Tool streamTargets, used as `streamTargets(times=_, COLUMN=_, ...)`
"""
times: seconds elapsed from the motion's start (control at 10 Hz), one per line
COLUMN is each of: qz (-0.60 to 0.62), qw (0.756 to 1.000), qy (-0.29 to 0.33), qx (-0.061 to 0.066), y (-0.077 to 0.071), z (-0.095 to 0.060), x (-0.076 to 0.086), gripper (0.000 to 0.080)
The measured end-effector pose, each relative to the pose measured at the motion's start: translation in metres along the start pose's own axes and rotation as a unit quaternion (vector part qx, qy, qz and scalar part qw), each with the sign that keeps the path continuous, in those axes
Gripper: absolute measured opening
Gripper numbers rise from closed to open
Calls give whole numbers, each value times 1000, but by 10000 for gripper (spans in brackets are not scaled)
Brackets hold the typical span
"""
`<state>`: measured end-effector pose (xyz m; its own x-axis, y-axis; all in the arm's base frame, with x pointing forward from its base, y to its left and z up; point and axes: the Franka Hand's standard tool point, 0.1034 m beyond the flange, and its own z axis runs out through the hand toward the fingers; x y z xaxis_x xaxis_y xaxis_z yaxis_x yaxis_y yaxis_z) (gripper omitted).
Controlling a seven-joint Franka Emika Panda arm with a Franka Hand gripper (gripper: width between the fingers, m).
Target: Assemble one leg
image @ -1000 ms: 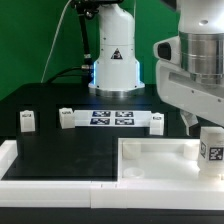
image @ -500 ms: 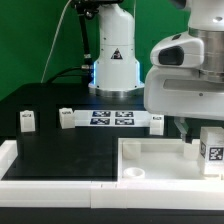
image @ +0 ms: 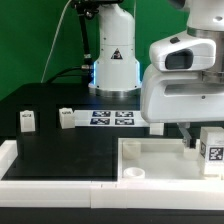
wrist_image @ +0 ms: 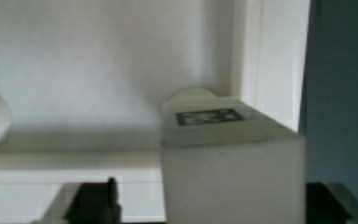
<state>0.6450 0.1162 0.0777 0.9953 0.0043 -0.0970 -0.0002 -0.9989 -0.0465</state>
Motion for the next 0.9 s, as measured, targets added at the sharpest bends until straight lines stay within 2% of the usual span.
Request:
streamTargets(times=0.1, qz=2, qw=1000, qy=0, qx=0, y=0, z=0, x=0, gripper=333)
streamTargets(times=0.2, qz=24, qw=1000, qy=-1, qx=1, y=0, z=1, x=0, gripper=291)
streamTargets(times=0.3, qz=26, qw=1000, qy=-1, qx=2, y=-1, z=1, x=0, gripper=291)
streamTargets(times=0.5, qz=158, qw=987, qy=-3, qx=12, y=1, z=2, x=1, gripper=291)
streamTargets(times=0.8, qz=391, qw=920, qy=-13, qx=26, y=4, z=3, x=2, gripper=291)
streamTargets(times=0.9, qz=463, qw=886, qy=-16, qx=28, y=6, z=3, x=2, gripper=291)
